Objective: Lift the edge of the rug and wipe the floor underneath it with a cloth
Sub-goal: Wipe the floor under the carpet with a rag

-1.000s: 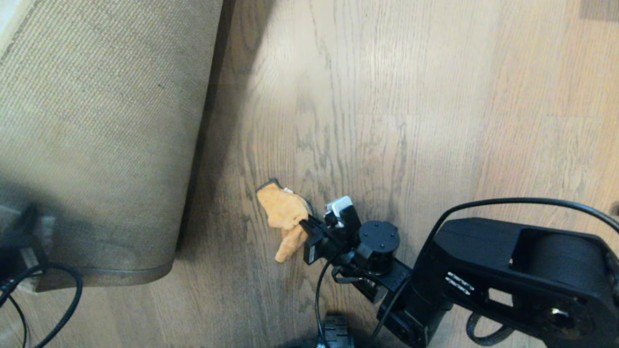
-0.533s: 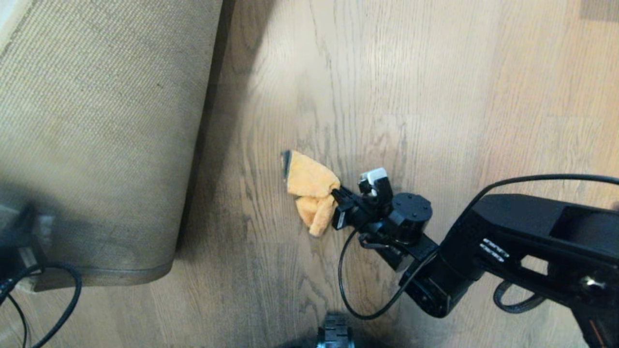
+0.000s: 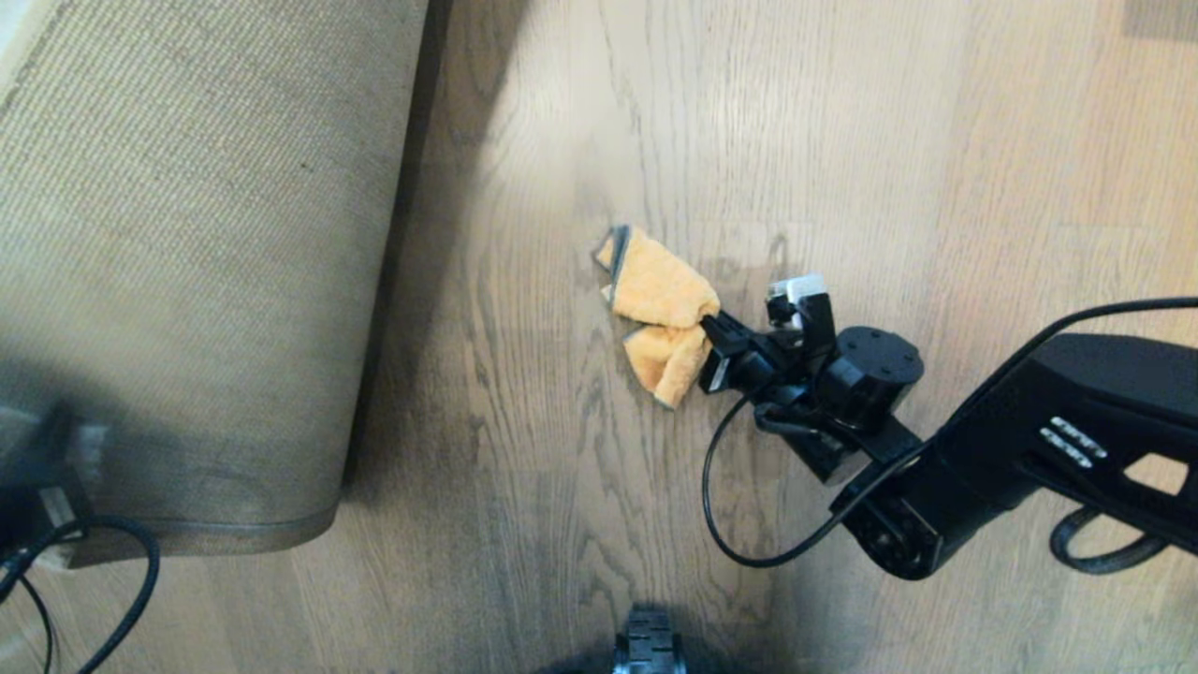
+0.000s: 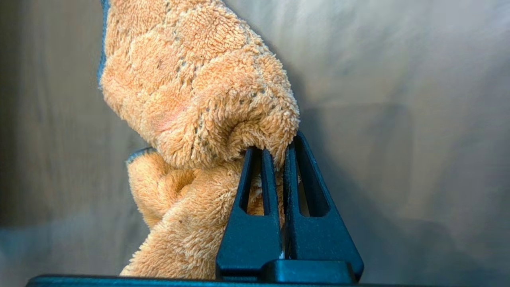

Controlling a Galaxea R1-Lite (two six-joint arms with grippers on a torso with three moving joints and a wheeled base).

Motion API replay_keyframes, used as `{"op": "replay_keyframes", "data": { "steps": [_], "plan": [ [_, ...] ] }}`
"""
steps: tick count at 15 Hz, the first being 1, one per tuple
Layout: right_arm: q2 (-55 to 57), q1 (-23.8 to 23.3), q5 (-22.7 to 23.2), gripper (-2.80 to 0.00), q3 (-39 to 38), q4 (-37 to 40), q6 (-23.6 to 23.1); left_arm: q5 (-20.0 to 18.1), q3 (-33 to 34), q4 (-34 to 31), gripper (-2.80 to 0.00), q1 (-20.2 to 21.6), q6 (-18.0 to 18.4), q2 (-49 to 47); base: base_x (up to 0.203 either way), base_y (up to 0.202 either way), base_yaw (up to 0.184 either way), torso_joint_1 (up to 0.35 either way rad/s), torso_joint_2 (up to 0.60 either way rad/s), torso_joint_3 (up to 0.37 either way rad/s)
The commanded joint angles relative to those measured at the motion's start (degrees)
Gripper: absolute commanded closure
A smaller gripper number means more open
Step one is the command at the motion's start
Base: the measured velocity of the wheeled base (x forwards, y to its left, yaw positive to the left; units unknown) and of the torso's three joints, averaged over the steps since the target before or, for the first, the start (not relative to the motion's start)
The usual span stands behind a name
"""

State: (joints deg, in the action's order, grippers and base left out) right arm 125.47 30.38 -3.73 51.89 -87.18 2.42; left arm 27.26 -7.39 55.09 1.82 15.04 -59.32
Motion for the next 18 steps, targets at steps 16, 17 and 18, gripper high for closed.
{"op": "replay_keyframes", "data": {
  "steps": [16,17,18],
  "plan": [
    [-4.4,16.6,3.7,0.0,-2.7,-2.8,0.1,1.2,0.5,0.1,0.0,-0.1,-0.2,-0.1,0.0,0.0,0.0,0.0,0.0,0.0],
    [-4.3,20.0,3.3,0.0,-3.0,-2.8,0.4,1.2,0.5,0.0,0.0,-0.1,-0.2,-0.2,0.0,0.0,0.0,0.0,0.0,0.0],
    [-4.0,23.2,2.3,0.0,-3.1,-2.8,0.5,1.2,0.4,0.0,0.0,-0.1,-0.2,-0.2,0.0,0.0,0.0,0.0,0.0,0.0]
  ]
}}
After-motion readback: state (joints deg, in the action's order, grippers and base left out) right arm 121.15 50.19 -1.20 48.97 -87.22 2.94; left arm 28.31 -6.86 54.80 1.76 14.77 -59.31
